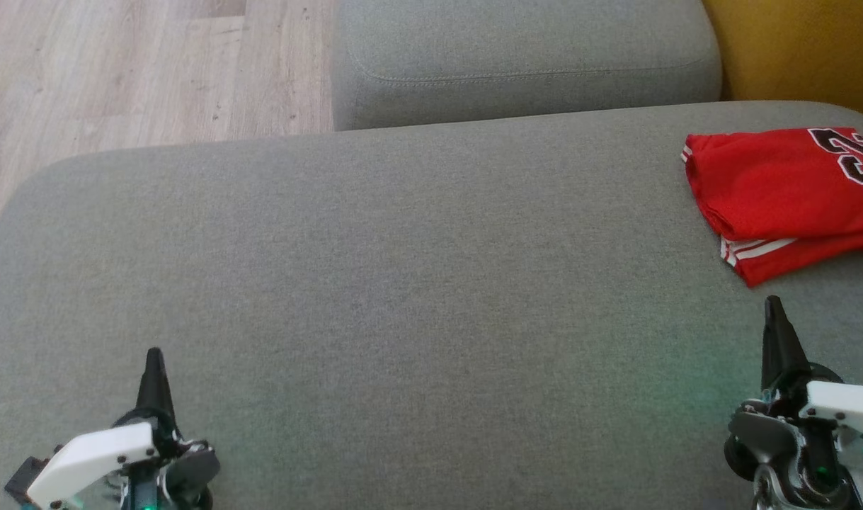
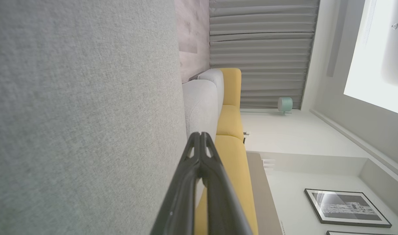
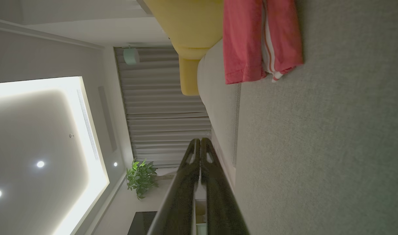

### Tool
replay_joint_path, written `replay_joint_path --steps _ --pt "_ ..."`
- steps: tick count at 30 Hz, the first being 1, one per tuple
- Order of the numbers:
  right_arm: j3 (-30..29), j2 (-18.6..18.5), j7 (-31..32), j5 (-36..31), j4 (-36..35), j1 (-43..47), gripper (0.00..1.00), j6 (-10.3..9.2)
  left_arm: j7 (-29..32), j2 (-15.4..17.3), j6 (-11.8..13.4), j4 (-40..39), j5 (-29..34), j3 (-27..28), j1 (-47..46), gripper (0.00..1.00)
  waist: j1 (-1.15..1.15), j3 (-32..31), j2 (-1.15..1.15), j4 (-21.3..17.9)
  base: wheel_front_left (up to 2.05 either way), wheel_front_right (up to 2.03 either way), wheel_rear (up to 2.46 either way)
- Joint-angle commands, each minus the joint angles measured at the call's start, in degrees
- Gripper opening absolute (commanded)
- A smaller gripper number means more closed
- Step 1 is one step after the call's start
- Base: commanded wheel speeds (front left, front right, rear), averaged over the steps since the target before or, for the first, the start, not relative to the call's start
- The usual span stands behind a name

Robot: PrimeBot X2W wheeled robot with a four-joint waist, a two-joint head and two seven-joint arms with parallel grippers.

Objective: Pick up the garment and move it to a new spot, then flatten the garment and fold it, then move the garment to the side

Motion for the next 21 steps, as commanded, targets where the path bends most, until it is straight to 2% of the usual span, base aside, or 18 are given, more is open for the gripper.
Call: replay_joint_path --steps 1,21 --pt "1.1 -0.9 0.3 0.5 -1.7 -2.9 0.00 -0.04 0.4 0.7 -0.4 -1.6 -0.3 2.2 -3.2 0.00 0.00 0.0 0.00 0.0 0.00 0.00 0.00" --pt "0.6 -0.6 0.6 0.2 -1.7 -3.0 0.00 -0.04 0.8 0.4 -0.4 -1.5 0.1 2.7 -3.2 0.00 0.00 0.0 0.00 0.0 0.00 0.00 0.00"
